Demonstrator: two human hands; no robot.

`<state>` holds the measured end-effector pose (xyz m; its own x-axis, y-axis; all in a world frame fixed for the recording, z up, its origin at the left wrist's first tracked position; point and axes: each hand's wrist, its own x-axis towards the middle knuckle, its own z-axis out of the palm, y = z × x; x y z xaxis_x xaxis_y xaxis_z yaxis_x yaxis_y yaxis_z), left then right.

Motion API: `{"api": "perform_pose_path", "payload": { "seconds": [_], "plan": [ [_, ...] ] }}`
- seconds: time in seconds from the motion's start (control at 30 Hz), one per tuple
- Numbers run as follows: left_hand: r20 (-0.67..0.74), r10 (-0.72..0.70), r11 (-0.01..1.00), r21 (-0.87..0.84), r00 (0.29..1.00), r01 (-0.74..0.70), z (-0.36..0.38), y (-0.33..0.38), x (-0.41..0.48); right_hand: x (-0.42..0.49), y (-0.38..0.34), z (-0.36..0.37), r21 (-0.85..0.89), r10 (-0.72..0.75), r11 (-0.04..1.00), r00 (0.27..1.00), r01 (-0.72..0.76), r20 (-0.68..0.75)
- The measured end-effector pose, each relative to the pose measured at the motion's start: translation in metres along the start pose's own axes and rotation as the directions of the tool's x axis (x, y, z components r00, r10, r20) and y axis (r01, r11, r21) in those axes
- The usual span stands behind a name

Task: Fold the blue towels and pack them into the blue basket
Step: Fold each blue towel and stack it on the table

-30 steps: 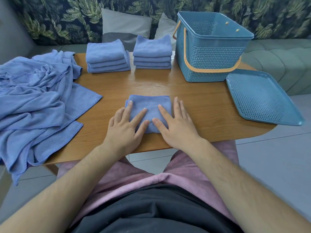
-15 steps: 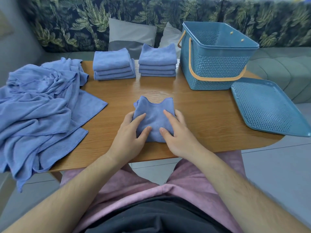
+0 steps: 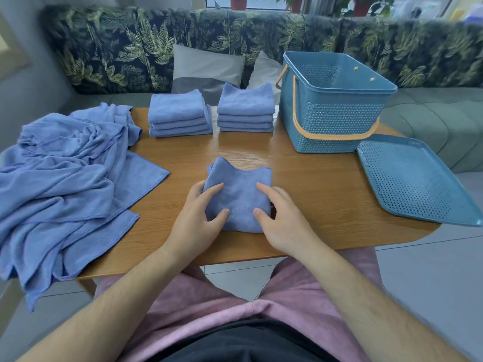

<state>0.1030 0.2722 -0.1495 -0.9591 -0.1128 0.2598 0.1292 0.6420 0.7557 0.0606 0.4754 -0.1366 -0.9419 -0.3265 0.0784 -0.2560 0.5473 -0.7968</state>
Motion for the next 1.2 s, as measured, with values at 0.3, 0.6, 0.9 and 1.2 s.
{"api": "perform_pose_path", "payload": {
  "seconds": [0.3, 0.6, 0.9, 1.2],
  "plan": [
    [-0.094, -0.044, 0.989, -0.142, 0.995, 0.031, -0.027, 0.013, 0.074, 0.078, -0.032, -0.017, 0.05, -0.102, 0.993, 0.986, 0.109, -0.136],
    [-0.197, -0.14, 0.989, -0.064, 0.97, 0.13, -0.084, -0.009, 0.249, 0.261, -0.103, -0.025, -0.156, -0.131, 0.981, 0.989, 0.119, -0.068],
    [-0.213, -0.287, 0.956, 0.001, 0.934, 0.294, -0.14, -0.084, 0.319, 0.368, -0.135, 0.048, -0.169, -0.114, 0.977, 0.989, 0.129, 0.097],
    [-0.169, -0.47, 0.779, 0.381, 0.866, 0.497, -0.105, -0.128, 0.305, 0.359, -0.108, 0.091, -0.716, -0.031, 0.667, 0.967, 0.209, 0.253]
  ]
}}
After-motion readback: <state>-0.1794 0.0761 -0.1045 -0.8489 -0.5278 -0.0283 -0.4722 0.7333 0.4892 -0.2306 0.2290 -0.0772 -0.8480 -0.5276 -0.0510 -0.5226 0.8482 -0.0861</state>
